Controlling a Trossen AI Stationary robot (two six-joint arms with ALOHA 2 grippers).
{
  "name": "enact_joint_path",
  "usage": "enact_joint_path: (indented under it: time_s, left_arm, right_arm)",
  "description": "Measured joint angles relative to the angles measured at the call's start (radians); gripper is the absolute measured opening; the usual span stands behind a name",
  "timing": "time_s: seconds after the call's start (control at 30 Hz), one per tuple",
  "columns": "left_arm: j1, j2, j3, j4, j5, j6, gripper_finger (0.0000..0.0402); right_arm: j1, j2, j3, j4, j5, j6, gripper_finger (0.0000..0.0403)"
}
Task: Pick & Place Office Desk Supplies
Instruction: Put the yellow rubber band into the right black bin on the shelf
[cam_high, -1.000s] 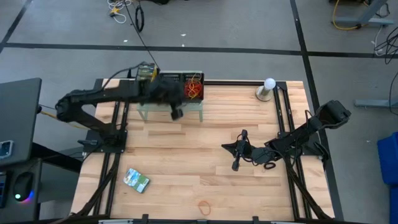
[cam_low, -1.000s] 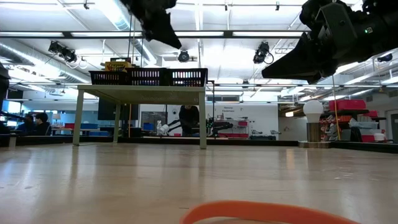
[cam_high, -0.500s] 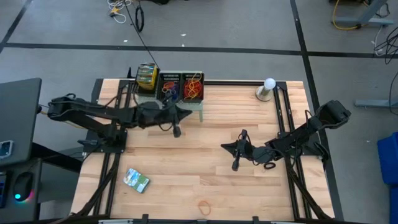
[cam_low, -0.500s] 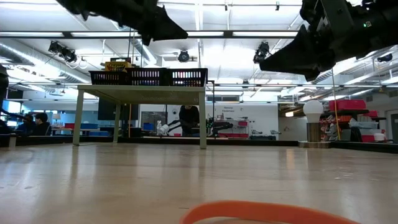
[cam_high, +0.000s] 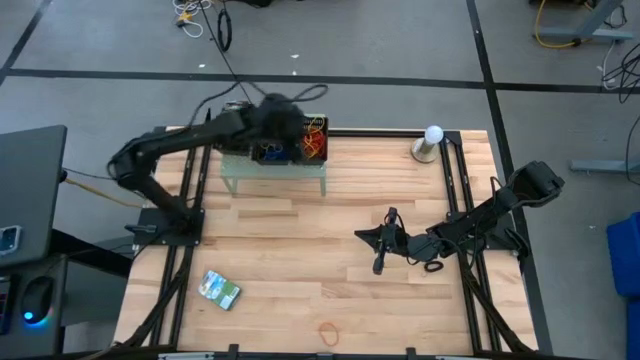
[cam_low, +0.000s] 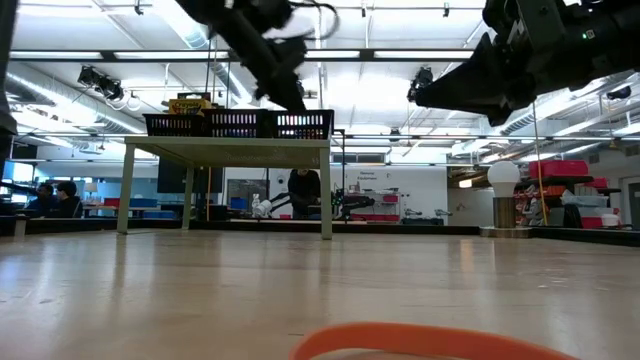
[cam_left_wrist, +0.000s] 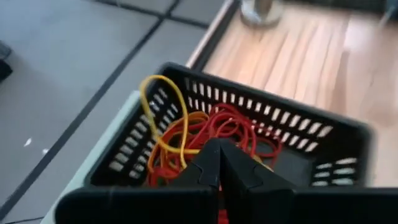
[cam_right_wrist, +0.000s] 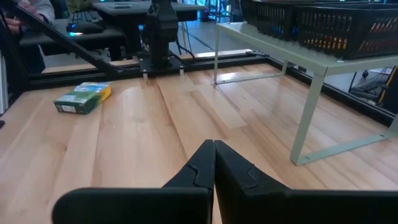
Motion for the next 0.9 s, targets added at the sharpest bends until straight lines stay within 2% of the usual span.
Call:
enact_joint_path:
  time_s: [0.2,0.33,0.5,0.9]
  left_arm:
    - [-0.004,0.158,0.185,-0.136,-0.074,0.061,0.0004]
    - [-0.002,0.219,0.249,-0.194,-0.120,0.079,0.0005]
    - [-0.001,0.251,0.266,-0.231,-0.155,0.086,0.0005]
    - [-0.021,0.248,0.265,-0.338,-0.140,0.087,0.0006]
  right_arm:
    - [0.000,0.000,0.000,-0.009,-0.001,-0.001,0.0007]
    - [0.000,0.000,0.000,-0.010,-0.003,-0.004,0.0007]
    - [0.000,0.000,0.000,-0.016,-0.003,-0.004,0.0007]
    - [0.000,0.000,0.000,-0.026,-0.005,-0.004,0.0007]
